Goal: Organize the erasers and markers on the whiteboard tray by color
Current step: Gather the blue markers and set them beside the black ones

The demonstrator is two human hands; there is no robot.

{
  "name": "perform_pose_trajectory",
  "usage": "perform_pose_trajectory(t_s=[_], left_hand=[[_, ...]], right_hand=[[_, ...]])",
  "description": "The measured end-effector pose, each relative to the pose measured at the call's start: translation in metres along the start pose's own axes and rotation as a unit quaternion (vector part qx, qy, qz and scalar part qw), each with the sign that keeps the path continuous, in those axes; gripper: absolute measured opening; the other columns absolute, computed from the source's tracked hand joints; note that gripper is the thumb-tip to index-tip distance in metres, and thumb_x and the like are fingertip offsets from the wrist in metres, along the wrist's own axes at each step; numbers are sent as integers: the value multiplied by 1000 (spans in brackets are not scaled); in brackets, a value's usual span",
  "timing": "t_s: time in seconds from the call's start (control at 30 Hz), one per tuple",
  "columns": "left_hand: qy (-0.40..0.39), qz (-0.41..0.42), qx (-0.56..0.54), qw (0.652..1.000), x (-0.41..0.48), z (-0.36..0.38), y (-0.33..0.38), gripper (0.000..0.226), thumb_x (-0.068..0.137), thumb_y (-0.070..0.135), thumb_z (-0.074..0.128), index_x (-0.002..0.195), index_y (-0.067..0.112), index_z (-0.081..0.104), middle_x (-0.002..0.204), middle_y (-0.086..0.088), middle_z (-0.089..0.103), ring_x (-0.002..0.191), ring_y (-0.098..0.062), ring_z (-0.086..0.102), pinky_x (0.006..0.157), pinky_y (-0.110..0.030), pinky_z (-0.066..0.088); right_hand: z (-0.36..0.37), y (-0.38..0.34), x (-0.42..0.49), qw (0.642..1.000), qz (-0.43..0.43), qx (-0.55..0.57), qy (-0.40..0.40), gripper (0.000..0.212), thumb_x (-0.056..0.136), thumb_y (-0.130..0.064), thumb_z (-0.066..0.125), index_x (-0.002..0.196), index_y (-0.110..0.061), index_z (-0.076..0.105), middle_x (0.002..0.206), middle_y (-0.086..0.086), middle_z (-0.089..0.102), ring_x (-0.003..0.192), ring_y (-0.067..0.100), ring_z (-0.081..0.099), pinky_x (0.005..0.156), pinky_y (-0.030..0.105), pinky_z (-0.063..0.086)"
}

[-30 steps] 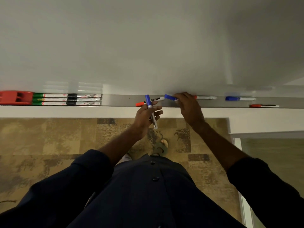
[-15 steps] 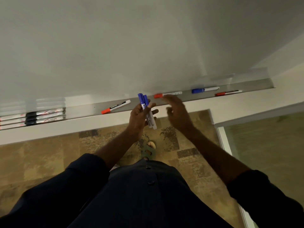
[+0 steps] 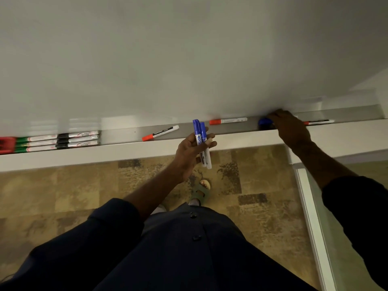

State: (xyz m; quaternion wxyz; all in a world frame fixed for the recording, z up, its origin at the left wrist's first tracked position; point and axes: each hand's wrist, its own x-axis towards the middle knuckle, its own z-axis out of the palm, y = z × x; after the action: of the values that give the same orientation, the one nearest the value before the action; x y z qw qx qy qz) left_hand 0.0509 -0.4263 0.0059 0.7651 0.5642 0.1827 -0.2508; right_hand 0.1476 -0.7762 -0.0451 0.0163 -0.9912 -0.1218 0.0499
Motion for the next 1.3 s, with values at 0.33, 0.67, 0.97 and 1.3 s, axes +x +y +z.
perform_pose_trajectory(t_s=[0.33,0.67,0.97,1.3], left_hand=[[37,31,-11,999,-5,-14,-2,32,99,14,65,128,28,65,124,8,68,115,-19,61,105,-47,47],[46,81,-126,988,-19,-44,13,22,106,18,54,125,15,64,104,-7,71,91,-18,71,77,-35,59],[132,72,-248,957,-30,-91,18,16,105,24,57,114,15,66,101,-4,76,94,-19,73,79,-38,59],[297,42,-264,917,-30,-148,16,37,105,33,56,129,8,67,114,-13,76,101,-22,75,96,-41,58]], right_hand=[[-36,-123,-20,962,-19,224,154,28,101,-10,50,128,-4,57,127,13,53,112,15,54,101,26,48],[-53,-290,-24,875,-8,458,157,27,101,-11,55,126,-3,62,122,9,68,110,17,65,90,28,57],[-36,-354,-22,862,42,484,146,36,97,-19,64,132,-16,60,128,3,62,116,10,60,85,14,54],[-30,-439,-9,486,404,771,-80,32,93,-12,68,124,-11,60,123,19,65,103,31,73,82,36,62]])
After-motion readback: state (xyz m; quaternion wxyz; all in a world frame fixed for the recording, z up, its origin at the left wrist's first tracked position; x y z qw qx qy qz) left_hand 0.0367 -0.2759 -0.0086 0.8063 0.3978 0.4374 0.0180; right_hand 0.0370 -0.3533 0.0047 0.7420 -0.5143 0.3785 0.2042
